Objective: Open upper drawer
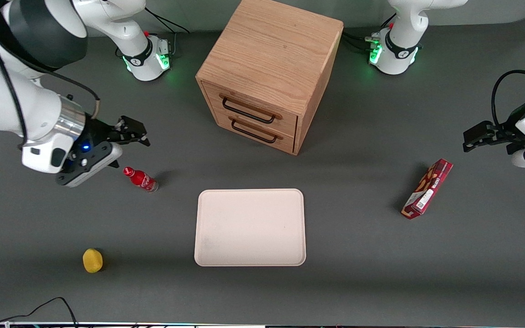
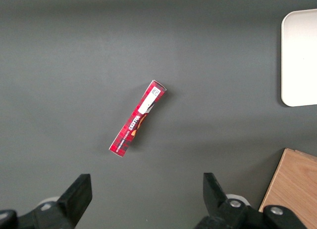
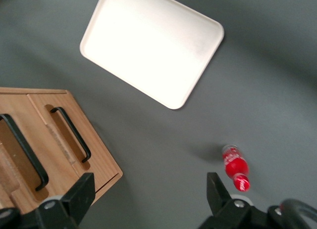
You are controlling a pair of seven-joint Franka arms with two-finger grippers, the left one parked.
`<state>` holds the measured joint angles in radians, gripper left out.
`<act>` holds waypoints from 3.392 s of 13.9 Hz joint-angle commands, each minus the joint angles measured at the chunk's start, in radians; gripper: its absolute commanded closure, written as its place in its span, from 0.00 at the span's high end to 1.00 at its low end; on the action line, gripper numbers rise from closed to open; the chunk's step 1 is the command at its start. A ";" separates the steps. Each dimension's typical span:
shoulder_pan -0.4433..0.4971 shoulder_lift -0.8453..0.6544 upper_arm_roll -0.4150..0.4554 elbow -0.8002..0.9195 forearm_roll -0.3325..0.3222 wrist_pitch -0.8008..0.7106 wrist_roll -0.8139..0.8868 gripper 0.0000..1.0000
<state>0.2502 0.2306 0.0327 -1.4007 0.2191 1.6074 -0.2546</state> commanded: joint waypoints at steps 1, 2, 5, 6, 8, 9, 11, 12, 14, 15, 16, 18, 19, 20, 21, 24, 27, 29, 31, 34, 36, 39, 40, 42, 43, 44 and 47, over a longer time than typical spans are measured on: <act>0.061 0.026 0.006 0.006 0.020 0.009 -0.078 1.00; 0.090 0.035 0.006 0.006 0.019 0.005 -0.133 1.00; 0.164 0.091 0.006 0.006 0.019 -0.016 -0.221 1.00; 0.175 0.107 0.007 0.008 0.026 -0.035 -0.230 1.00; 0.178 0.110 0.010 0.008 0.028 -0.043 -0.286 1.00; 0.181 0.112 0.010 0.009 0.026 -0.043 -0.334 1.00; 0.198 0.121 0.012 0.014 0.031 -0.058 -0.402 1.00; 0.198 0.121 0.012 0.020 0.032 -0.093 -0.441 1.00; 0.184 0.133 0.010 0.037 0.098 -0.119 -0.509 1.00; 0.172 0.136 0.007 0.037 0.170 -0.118 -0.518 1.00; 0.179 0.138 0.007 0.040 0.168 -0.118 -0.543 1.00; 0.185 0.139 0.012 0.043 0.135 -0.118 -0.567 1.00; 0.192 0.148 0.013 0.043 0.137 -0.118 -0.577 1.00; 0.193 0.159 0.013 0.043 0.146 -0.118 -0.590 1.00; 0.199 0.168 0.016 0.043 0.148 -0.113 -0.581 1.00; 0.236 0.188 0.029 0.042 0.161 -0.093 -0.560 1.00; 0.254 0.199 0.029 0.032 0.183 -0.061 -0.543 1.00; 0.277 0.213 0.029 0.032 0.183 -0.055 -0.541 1.00; 0.285 0.226 0.029 0.031 0.184 -0.028 -0.535 1.00; 0.308 0.239 0.029 0.031 0.183 -0.014 -0.495 1.00; 0.311 0.245 0.030 0.025 0.184 -0.006 -0.494 1.00; 0.324 0.245 0.030 0.005 0.186 0.019 -0.491 1.00; 0.325 0.250 0.032 0.003 0.186 0.020 -0.485 1.00; 0.325 0.253 0.032 0.003 0.186 0.025 -0.485 1.00; 0.327 0.254 0.032 0.002 0.186 0.031 -0.483 1.00; 0.351 0.260 0.032 -0.001 0.184 0.032 -0.483 1.00; 0.360 0.250 0.032 -0.046 0.183 0.066 -0.477 1.00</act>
<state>0.5926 0.4864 0.0731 -1.4171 0.3804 1.6420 -0.7507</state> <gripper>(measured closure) 0.000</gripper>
